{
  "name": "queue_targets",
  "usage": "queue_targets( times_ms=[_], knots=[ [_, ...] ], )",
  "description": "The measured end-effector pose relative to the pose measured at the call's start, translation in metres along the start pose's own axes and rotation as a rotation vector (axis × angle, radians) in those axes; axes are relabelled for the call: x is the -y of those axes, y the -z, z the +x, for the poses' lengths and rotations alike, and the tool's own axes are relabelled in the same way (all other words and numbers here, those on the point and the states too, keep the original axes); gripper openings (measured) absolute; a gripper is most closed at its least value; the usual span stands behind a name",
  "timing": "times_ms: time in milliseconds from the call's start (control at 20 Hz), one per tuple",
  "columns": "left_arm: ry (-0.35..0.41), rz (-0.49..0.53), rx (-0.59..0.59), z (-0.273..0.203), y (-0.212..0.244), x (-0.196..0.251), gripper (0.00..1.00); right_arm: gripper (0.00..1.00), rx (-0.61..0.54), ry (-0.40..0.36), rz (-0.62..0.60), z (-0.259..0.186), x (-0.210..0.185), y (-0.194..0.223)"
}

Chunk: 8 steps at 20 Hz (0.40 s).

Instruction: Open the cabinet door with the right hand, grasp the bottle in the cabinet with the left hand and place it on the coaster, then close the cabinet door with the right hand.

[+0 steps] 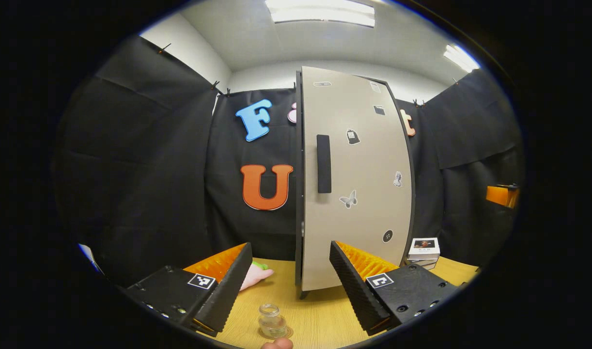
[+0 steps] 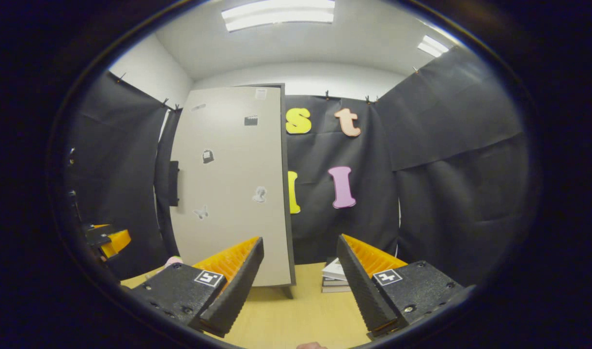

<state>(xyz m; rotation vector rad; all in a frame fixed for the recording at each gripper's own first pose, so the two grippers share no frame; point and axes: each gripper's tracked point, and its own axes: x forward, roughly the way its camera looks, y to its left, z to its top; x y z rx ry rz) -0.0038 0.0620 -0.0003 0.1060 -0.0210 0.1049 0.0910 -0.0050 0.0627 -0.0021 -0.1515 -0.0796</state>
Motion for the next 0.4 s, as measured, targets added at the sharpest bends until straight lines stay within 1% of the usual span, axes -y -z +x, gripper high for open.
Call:
queue_targets(
  times_ms=[100, 400],
  knots=[
    [0.001, 0.0, 0.005, -0.004, -0.0029, 0.0024, 0.97, 0.97, -0.001, 0.018, -0.011, -0.0002, 0.005, 0.0011],
    [0.007, -0.006, -0.001, -0.0007, -0.0001, 0.0005, 0.97, 0.97, 0.002, 0.02, 0.006, 0.0008, 0.0083, 0.0022]
  ],
)
